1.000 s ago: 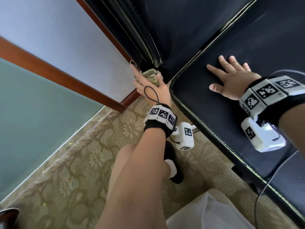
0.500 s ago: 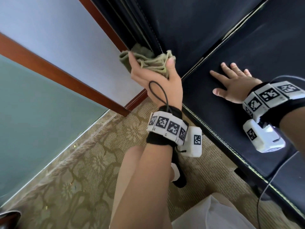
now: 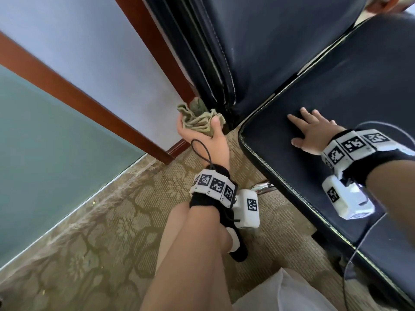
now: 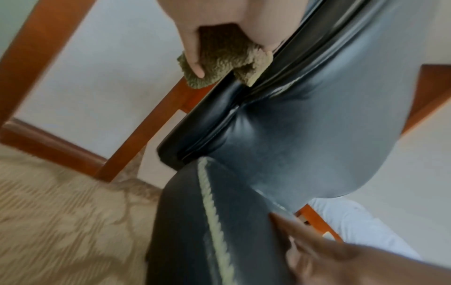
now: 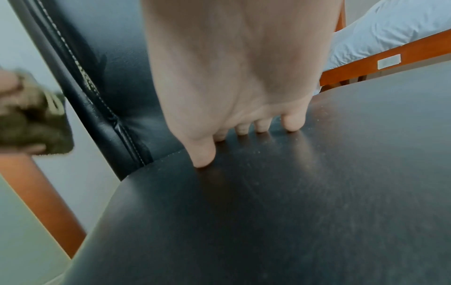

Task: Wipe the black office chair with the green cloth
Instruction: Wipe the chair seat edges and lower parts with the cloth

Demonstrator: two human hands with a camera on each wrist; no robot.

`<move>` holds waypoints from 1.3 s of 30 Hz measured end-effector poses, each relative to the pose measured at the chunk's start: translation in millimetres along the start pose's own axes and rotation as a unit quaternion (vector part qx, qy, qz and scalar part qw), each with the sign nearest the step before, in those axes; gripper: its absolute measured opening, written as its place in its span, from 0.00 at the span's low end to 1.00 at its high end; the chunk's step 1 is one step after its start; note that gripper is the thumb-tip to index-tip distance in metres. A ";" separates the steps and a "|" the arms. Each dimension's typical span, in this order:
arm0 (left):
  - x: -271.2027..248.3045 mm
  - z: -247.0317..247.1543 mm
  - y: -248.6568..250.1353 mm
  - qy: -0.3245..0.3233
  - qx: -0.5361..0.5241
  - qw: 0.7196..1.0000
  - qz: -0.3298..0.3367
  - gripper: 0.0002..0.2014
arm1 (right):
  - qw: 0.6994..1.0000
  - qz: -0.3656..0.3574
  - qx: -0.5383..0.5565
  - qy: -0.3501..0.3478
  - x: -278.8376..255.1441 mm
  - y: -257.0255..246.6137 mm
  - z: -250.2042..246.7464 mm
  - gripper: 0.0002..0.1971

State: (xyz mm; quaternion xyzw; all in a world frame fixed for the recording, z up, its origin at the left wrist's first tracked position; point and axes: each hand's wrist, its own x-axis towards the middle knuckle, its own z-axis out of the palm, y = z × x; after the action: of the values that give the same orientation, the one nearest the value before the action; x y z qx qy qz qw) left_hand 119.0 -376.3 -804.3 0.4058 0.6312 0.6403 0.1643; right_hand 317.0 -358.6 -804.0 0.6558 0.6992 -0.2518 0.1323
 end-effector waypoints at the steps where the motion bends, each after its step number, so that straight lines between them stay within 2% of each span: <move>1: 6.5 0.5 8.8 0.005 -0.010 1.000 0.018 0.35 | 1.000 0.003 -0.005 0.002 -0.6 -0.2 1.8 0.33; 7: 58.6 15.6 51.6 0.036 -0.059 0.993 0.098 0.33 | 1.000 0.013 0.005 0.009 -0.5 -1.6 6.0 0.33; 11: 66.7 19.6 35.3 -0.016 -0.051 0.994 0.095 0.24 | 1.000 0.015 0.021 0.009 0.3 -1.4 6.6 0.32; 13: 58.4 20.5 22.5 -0.042 -0.031 0.997 0.062 0.22 | 0.999 0.018 0.030 0.010 1.8 -1.2 7.3 0.32; 17: 52.4 18.6 1.6 -0.076 -0.009 0.997 -0.022 0.27 | 0.999 0.026 0.044 0.015 4.7 -3.7 8.6 0.32; 25: 59.4 9.8 4.2 -0.119 0.038 0.990 -0.069 0.20 | 0.998 0.037 0.044 0.021 1.2 -7.1 11.7 0.32; 30: 36.8 -14.2 12.7 -0.107 0.039 0.990 -0.080 0.19 | 0.998 0.028 0.048 0.007 -12.0 -5.3 15.2 0.32; 34: 2.6 -41.2 29.1 -0.098 0.025 0.993 -0.058 0.29 | 0.998 0.020 0.066 -0.003 -28.6 -4.0 19.1 0.32; 39: -24.7 -59.0 70.4 0.044 -0.039 0.998 -0.021 0.32 | 0.999 0.014 0.048 -0.011 -48.3 0.6 22.0 0.29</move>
State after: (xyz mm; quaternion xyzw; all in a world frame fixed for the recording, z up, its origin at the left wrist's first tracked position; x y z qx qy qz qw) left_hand 112.6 -444.4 -738.2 0.3568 0.6211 0.6778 0.1655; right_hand 319.5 -411.2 -797.6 0.6688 0.6753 -0.2902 0.1117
